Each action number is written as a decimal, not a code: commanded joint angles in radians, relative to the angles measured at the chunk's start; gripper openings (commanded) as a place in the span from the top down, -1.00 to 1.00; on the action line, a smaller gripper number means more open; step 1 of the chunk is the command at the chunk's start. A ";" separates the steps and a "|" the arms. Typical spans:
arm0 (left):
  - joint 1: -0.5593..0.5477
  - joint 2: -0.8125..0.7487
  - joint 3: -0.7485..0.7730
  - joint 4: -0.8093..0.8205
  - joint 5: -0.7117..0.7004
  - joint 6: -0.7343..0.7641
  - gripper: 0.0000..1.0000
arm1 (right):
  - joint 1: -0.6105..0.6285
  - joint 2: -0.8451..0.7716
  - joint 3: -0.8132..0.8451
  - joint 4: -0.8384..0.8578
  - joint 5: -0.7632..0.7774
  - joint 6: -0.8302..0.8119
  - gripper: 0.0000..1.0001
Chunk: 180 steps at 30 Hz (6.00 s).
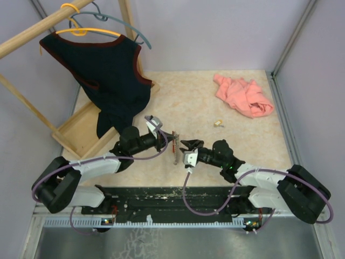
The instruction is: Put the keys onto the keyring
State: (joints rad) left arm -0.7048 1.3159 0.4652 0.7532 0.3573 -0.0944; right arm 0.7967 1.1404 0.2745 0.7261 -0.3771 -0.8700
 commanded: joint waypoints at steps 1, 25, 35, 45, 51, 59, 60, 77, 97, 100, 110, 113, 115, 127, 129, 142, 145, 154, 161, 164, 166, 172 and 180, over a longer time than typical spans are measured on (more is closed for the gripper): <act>0.002 0.010 0.048 -0.018 0.008 -0.004 1.00 | 0.009 0.006 0.042 -0.005 -0.033 -0.113 0.27; 0.001 0.023 0.074 -0.047 0.060 -0.002 1.00 | 0.046 0.099 0.122 -0.101 0.047 -0.279 0.52; 0.001 0.028 0.080 -0.058 0.069 0.001 1.00 | 0.073 0.143 0.124 -0.104 0.117 -0.342 0.37; 0.001 0.028 0.079 -0.056 0.076 -0.001 1.00 | 0.075 0.164 0.089 0.066 0.121 -0.270 0.60; 0.001 0.020 0.073 -0.053 0.066 -0.004 1.00 | 0.075 0.179 0.073 0.117 0.113 -0.210 0.93; 0.001 0.026 0.070 -0.052 0.057 -0.003 1.00 | 0.071 0.155 0.084 0.055 0.065 -0.126 1.00; 0.001 0.026 0.070 -0.052 0.056 -0.002 1.00 | 0.068 0.150 0.089 0.043 0.053 -0.112 1.00; 0.001 0.016 0.070 -0.051 0.066 -0.009 1.00 | 0.056 0.157 0.076 0.077 0.089 -0.048 0.70; 0.001 0.020 0.072 -0.046 0.074 -0.018 1.00 | 0.042 0.226 0.076 0.110 0.067 -0.020 0.65; 0.001 0.022 0.072 -0.046 0.074 -0.019 1.00 | 0.037 0.239 0.082 0.119 0.066 -0.019 0.65; 0.000 0.033 0.071 -0.025 0.089 -0.049 1.00 | 0.032 0.296 0.083 0.219 0.072 0.028 0.66; 0.001 0.030 0.065 -0.007 0.079 -0.068 1.00 | 0.031 0.319 0.069 0.315 0.102 0.093 0.64; 0.001 0.026 0.058 0.009 0.062 -0.087 1.00 | 0.029 0.337 0.052 0.389 0.124 0.125 0.60; -0.001 0.030 0.033 0.079 0.027 -0.152 1.00 | 0.023 0.503 -0.041 0.865 0.203 0.298 0.77; -0.001 0.027 0.032 0.072 0.023 -0.145 1.00 | 0.020 0.502 -0.044 0.873 0.196 0.308 0.81; -0.001 0.022 0.038 0.074 0.036 -0.168 1.00 | 0.006 0.503 -0.005 0.800 0.137 0.341 0.82; -0.001 0.022 0.035 0.074 0.035 -0.167 1.00 | -0.002 0.503 -0.004 0.795 0.120 0.356 0.95; -0.001 0.031 0.001 0.063 -0.040 -0.097 0.94 | -0.027 0.294 0.069 0.327 -0.012 0.431 1.00; 0.001 0.062 -0.025 0.115 -0.058 -0.054 0.80 | -0.035 0.173 0.219 -0.160 -0.088 0.476 1.00; 0.001 0.064 -0.055 0.159 -0.081 -0.031 0.72 | -0.042 0.165 0.284 -0.309 -0.100 0.486 1.00; 0.002 0.058 -0.077 0.173 -0.092 -0.011 0.68 | -0.048 0.171 0.330 -0.399 -0.095 0.499 1.00; 0.003 0.022 -0.178 0.285 -0.154 0.042 0.51 | -0.068 0.207 0.465 -0.603 -0.094 0.561 1.00; 0.009 0.028 -0.198 0.274 -0.061 0.098 0.37 | -0.075 0.268 0.507 -0.634 0.013 0.638 1.00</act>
State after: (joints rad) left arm -0.6994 1.3487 0.2649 0.9920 0.2356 -0.0429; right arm 0.7307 1.3914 0.7444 0.1272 -0.4393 -0.3054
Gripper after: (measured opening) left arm 0.287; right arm 0.004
